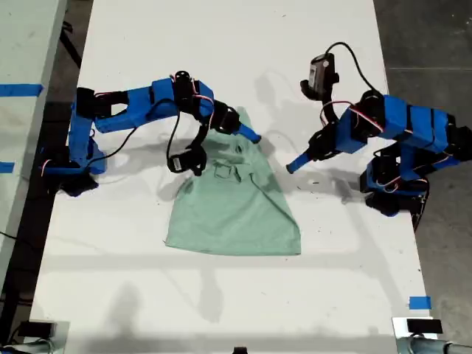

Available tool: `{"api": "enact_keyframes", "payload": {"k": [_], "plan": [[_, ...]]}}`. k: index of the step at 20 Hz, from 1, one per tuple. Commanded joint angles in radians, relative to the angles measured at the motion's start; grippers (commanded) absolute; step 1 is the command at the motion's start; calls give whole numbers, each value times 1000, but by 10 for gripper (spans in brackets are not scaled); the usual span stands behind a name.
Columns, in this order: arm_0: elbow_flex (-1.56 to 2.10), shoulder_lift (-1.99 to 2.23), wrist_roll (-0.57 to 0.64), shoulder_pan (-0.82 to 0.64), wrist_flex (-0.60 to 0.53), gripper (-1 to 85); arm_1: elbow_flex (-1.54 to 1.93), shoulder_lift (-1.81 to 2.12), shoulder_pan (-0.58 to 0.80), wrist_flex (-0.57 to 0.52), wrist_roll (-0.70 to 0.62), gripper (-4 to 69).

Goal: Fold tshirt

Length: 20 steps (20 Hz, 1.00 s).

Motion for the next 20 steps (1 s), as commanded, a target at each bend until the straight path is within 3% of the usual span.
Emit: {"api": "enact_keyframes", "payload": {"k": [1, 8, 13, 17, 20], "plan": [[-40, 170, 0, 15, 75, 262, 6, 51, -51, -25, 20, 340], [67, 307, -106, 127, 258, 264, 91, 75, -224, -12, 124, 349], [158, 407, -227, 273, 256, 269, 193, 81, -385, -143, 247, 345], [549, 640, -337, 364, 14, 264, 253, -37, -506, -324, 333, 352], [701, 753, -425, 428, -43, 262, 262, -147, -565, -440, 373, 357]]}}
